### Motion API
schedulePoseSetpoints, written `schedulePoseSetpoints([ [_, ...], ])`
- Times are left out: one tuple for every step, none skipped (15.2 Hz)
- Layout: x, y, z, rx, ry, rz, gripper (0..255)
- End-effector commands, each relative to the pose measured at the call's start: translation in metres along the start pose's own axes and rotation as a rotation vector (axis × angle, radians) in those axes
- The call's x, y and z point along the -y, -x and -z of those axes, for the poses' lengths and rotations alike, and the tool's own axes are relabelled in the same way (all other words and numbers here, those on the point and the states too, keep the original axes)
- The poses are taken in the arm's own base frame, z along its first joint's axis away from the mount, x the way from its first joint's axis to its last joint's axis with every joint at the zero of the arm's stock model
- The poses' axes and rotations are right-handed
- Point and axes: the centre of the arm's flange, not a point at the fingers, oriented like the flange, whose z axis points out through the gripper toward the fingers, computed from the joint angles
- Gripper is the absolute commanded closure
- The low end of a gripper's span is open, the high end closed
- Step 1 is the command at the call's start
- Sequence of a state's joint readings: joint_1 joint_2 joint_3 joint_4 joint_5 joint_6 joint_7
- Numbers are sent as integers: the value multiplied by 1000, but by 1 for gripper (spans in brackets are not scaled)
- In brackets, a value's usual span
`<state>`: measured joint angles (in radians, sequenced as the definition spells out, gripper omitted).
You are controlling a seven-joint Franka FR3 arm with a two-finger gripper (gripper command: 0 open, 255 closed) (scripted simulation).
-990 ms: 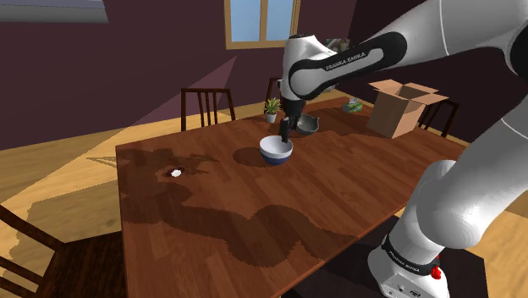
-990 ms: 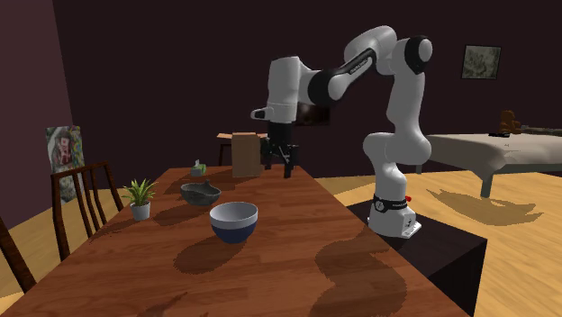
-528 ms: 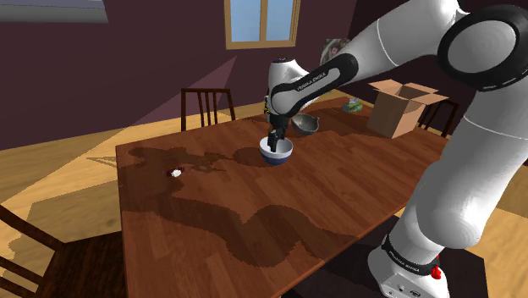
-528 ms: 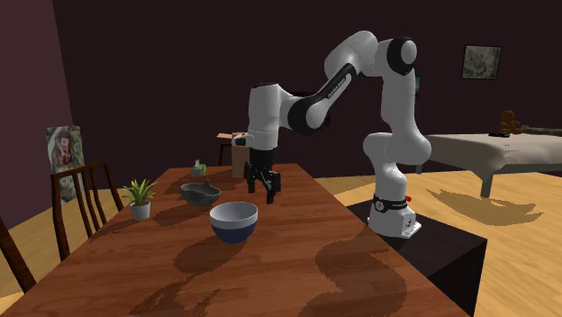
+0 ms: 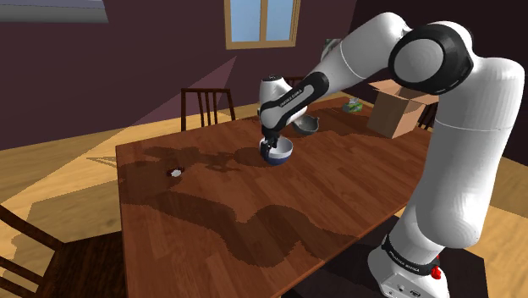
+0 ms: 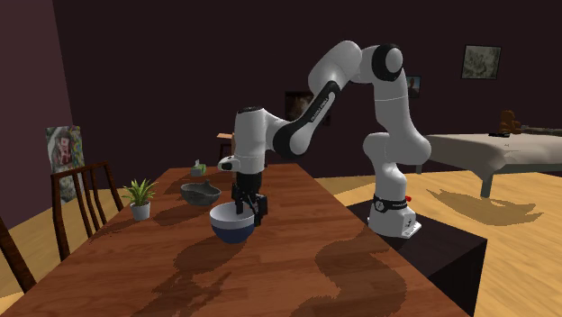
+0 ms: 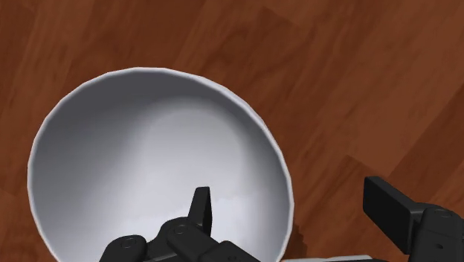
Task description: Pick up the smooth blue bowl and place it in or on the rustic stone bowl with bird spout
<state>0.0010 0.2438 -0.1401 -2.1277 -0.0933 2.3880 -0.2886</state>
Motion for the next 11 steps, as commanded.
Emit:
schedulePoseSetpoints([
  [-1, 0, -10, 0, 0, 0, 0],
  [-1, 0, -16, 0, 0, 0, 0],
  [-1, 0, -21, 0, 0, 0, 0],
  [-1, 0, -24, 0, 0, 0, 0],
  [-1, 0, -24, 0, 0, 0, 0],
  [-1, 0, -24, 0, 0, 0, 0],
  [-1, 0, -24, 0, 0, 0, 0],
  [-1, 0, -24, 0, 0, 0, 0],
  [-1, 0, -24, 0, 0, 0, 0],
  [-1, 0, -24, 0, 0, 0, 0],
  [-1, 0, -24, 0, 0, 0, 0],
])
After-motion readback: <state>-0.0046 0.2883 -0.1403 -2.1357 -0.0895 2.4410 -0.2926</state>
